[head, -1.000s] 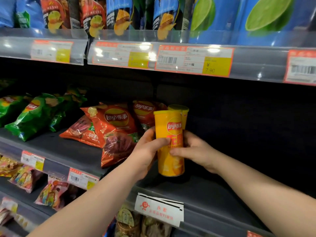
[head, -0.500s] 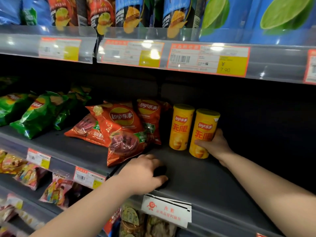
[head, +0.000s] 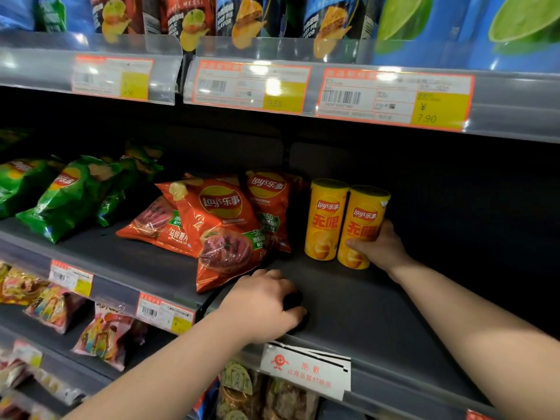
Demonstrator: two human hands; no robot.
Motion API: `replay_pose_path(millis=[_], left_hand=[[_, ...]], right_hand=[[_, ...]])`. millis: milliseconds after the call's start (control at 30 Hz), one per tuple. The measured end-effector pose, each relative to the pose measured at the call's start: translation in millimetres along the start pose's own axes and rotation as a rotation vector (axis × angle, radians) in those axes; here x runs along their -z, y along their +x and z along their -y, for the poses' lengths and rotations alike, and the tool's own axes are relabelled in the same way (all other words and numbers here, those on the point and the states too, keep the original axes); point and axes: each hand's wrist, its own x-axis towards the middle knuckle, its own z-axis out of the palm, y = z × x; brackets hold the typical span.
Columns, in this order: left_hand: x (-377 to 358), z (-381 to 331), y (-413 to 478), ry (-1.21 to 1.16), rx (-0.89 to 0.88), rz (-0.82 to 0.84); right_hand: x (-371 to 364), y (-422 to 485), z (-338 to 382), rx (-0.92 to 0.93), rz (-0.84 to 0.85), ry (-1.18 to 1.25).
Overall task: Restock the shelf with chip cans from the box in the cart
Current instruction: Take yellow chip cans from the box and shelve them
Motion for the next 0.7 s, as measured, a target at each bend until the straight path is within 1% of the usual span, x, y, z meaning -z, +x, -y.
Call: replay_pose_path(millis=[200,367,467,533,633,700], left_hand=[[1,0,0,-0.003,-0.001,0.004],[2,0,-1,-0.020,0.001,0.004],[2,1,-1,-0.029,0.000,0.001],[3,1,-2,-0.032,-0.001,-0.003],[2,2,-1,-0.025,-0.007,-0.021],[2,2,-2,-0.040,-0.013,-0.027]], right_hand=[[-2,0,1,-0.043,-0.044,-0.052],[-9,-4,1,-0.131,-0.052,-0.131],[-12,-14,4,-0.184,-0.102,-0.257],[-10,-27,9,-0.182,-0.083,-0.361],[-2,-56,14,-0.088,0.003,-0.623],[3,-78,18,-0.009,0.049,-0.752]])
